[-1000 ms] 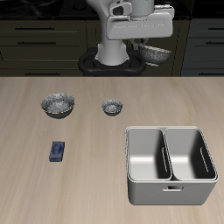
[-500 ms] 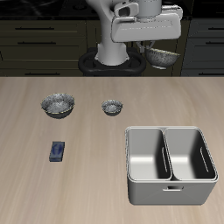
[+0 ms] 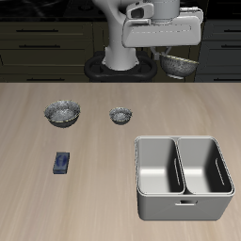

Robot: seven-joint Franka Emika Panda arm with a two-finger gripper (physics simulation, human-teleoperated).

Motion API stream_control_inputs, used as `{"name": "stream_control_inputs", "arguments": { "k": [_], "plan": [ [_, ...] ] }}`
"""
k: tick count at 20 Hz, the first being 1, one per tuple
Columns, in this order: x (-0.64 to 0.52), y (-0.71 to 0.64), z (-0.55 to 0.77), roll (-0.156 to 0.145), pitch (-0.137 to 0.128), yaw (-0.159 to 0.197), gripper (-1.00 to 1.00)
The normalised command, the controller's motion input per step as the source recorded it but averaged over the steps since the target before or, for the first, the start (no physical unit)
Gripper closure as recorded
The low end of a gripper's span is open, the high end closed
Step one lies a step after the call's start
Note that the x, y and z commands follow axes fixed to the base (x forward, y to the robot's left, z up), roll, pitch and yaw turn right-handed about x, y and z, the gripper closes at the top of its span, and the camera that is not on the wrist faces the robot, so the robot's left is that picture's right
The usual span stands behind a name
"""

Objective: Place the middle-sized bowl in the left side of the drainer

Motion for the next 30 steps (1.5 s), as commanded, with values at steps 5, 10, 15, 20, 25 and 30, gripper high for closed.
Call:
{"name": "stream_control_inputs", "arguments": {
  "k": [5,10,15,20,25,30],
  "plan": [
    [0.25,0.20,-0.02,0.047,0.024,0.014,1.00],
    [0.23,0.21,0.04,0.041,0.006,0.004,1.00],
    [0.32,-0.04,0.01,0.004,0.012,-0.019,1.00],
    [0.25,0.08,-0.01,0.041,-0.002,0.043,1.00],
    [0.17,0.14,-0.08,0.058,0.021,-0.003,1.00],
    [0.15,0.13,-0.06,0.023,0.002,0.000,1.00]
  ]
}}
